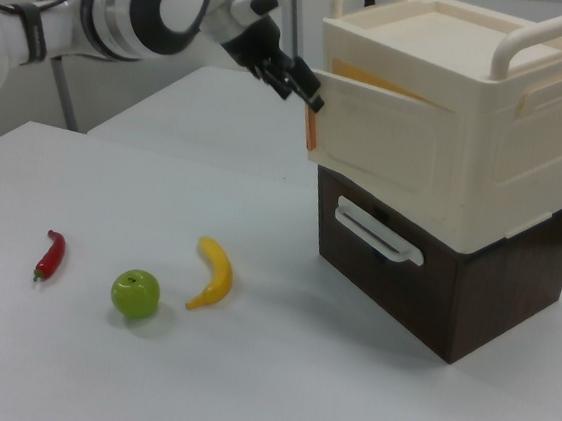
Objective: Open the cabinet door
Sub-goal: 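Grip the orange handle and pull the door outward on its hinge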
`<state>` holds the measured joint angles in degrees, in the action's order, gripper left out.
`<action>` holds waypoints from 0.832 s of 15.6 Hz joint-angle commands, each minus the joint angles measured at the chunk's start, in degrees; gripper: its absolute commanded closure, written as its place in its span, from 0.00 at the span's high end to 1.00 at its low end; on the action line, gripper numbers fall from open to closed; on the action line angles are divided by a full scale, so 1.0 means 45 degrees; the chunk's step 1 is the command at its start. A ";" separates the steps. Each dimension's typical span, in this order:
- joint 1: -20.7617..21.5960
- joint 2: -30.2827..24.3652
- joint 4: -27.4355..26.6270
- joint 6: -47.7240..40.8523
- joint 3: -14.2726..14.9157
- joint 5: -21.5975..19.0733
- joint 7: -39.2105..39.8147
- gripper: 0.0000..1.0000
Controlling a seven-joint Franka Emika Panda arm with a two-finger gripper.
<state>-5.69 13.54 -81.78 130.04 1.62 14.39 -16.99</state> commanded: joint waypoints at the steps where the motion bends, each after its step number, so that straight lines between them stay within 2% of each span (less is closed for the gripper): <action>1: 0.0054 -0.0295 0.0534 -0.0228 0.0069 -0.0151 -0.0150 1.00; 10: 0.0054 0.0447 0.0829 0.2778 0.0088 -0.0111 -0.0189 1.00; 13: 0.0035 0.0643 0.0732 0.3054 0.0088 -0.0092 -0.0150 1.00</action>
<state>-5.76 15.39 -78.41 141.82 1.64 14.36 -17.07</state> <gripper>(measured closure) 0.000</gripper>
